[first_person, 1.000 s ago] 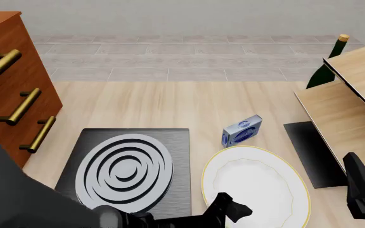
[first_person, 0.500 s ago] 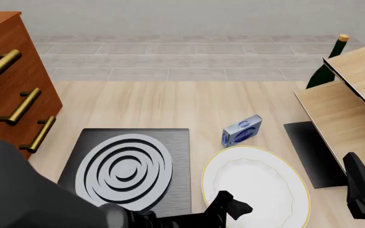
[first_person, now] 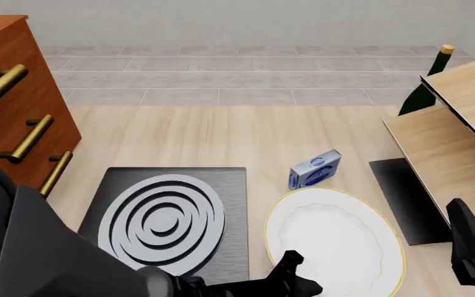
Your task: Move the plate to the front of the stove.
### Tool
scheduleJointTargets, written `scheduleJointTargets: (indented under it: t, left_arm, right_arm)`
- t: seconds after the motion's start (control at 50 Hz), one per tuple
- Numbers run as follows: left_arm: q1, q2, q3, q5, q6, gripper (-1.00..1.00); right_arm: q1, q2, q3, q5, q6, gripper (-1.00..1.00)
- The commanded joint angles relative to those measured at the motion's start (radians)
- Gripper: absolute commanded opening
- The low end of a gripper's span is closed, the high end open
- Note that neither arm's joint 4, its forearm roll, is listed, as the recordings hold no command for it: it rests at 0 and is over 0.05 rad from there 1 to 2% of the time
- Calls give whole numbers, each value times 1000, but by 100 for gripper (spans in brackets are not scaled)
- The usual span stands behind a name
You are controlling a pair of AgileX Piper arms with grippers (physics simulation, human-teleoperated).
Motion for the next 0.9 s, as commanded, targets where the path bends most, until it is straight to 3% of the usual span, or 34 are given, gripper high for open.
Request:
scheduleJointTargets:
  t: [0.02, 0.9]
  left_arm:
    - [10, 43, -7, -11, 40, -100]
    - [35, -53, 61, -125, 101, -100]
  right_arm:
    - [0, 0, 0, 0, 0, 100]
    - [0, 0, 0, 0, 0, 100]
